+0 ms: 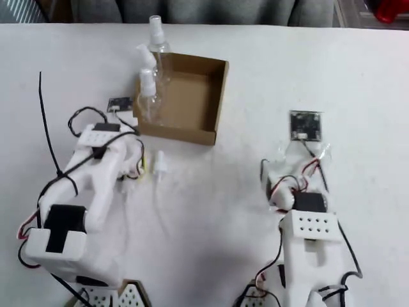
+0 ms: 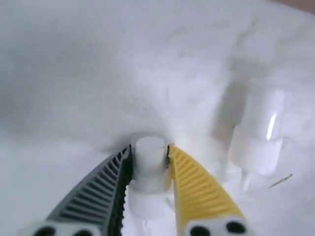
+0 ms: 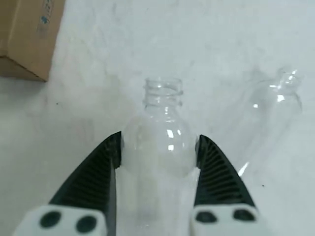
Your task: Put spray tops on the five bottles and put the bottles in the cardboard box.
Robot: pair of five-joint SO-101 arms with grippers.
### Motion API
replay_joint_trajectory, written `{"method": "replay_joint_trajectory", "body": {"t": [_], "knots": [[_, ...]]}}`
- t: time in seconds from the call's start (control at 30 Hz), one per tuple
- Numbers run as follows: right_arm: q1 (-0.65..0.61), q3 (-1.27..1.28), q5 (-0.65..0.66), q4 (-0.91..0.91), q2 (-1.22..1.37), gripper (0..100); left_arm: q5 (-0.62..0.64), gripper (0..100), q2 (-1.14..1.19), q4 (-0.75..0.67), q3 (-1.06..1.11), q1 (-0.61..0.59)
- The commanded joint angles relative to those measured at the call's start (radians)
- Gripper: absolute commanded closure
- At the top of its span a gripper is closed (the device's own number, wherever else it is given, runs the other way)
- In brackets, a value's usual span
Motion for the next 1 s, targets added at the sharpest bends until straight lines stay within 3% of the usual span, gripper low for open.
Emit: {"method": "replay_joint_trajectory", "body": {"t": [0.0,0.23,0.53,0.67,0.8,0.97], "knots": [[-0.101,-0.044,0.011,0.050,-0.024,98.1,-0.009,98,-0.120,-0.066,0.015,-0.053],[-0.357,-0.078,0.003,-0.019,-0.024,98.1,-0.009,98,-0.398,-0.176,0.204,-0.068],[-0.601,-0.075,0.002,-0.435,-0.022,98.2,0.000,98,-0.452,-0.255,0.241,-0.165],[-0.667,-0.055,-0.021,-0.591,-0.022,98.2,0.000,98,-0.455,-0.256,0.241,-0.165],[-0.682,0.048,-0.163,-0.756,-0.022,98.2,0.000,98,-0.458,-0.264,0.241,-0.171],[-0.684,0.216,-0.169,-1.069,-0.022,98.2,0.000,98,-0.460,-0.276,0.239,-0.171]]}}
